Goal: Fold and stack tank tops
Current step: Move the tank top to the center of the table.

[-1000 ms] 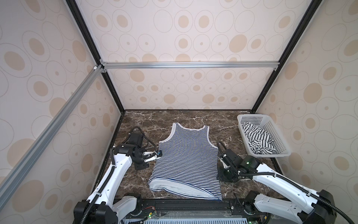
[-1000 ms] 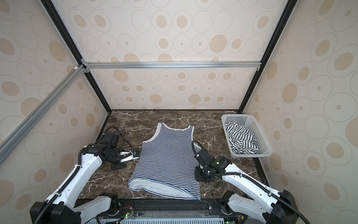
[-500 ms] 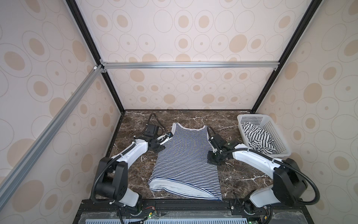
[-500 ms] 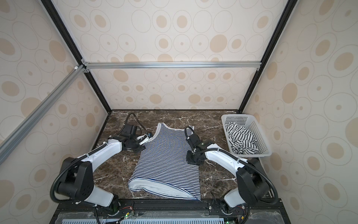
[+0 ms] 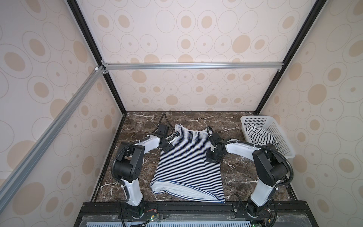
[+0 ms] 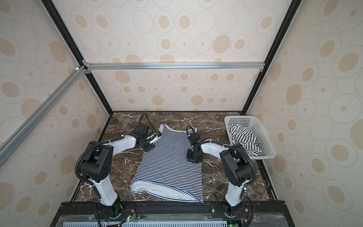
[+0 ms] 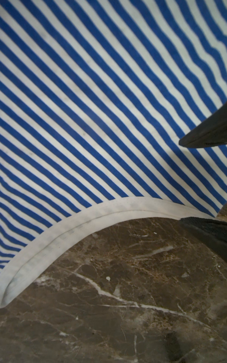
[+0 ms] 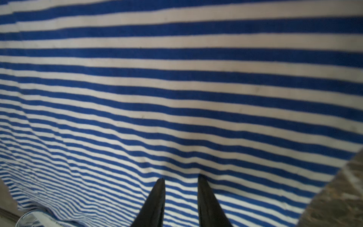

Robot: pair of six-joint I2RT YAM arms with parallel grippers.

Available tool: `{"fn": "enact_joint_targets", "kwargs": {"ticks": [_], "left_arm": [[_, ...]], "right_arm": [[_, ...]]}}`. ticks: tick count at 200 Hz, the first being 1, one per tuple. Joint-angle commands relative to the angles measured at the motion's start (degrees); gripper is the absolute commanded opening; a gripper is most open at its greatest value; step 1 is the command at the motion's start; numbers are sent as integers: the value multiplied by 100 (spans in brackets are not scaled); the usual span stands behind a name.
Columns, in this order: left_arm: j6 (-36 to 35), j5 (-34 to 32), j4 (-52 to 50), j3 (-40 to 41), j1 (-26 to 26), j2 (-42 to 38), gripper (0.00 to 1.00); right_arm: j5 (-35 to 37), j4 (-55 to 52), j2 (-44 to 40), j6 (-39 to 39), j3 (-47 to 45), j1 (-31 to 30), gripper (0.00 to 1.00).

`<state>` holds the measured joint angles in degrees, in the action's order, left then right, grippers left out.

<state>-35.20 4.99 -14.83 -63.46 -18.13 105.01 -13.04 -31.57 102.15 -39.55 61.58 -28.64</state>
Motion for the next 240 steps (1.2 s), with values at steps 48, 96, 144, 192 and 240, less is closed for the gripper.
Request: {"fn": "enact_joint_targets", "kwargs": {"ticks": [48, 96, 144, 192, 240], "left_arm": [[107, -860, 75, -809, -33, 913, 57], [282, -1298, -322, -2187, -7, 1914, 56], [431, -1437, -732, -3355, 36, 2692, 57], [600, -1501, -945, -4195, 108, 3107, 58], [912, -932, -1143, -4352, 147, 2766, 61]], "right_arm": [[-108, -170, 813, 319, 714, 487, 31], [-346, -746, 2011, 525, 2377, 758, 31], [-321, -1875, 3517, 593, 4822, 917, 31], [-117, -2406, 4120, 664, 6075, 1074, 32], [-889, -1674, 3283, 778, 5549, 1098, 33]]}}
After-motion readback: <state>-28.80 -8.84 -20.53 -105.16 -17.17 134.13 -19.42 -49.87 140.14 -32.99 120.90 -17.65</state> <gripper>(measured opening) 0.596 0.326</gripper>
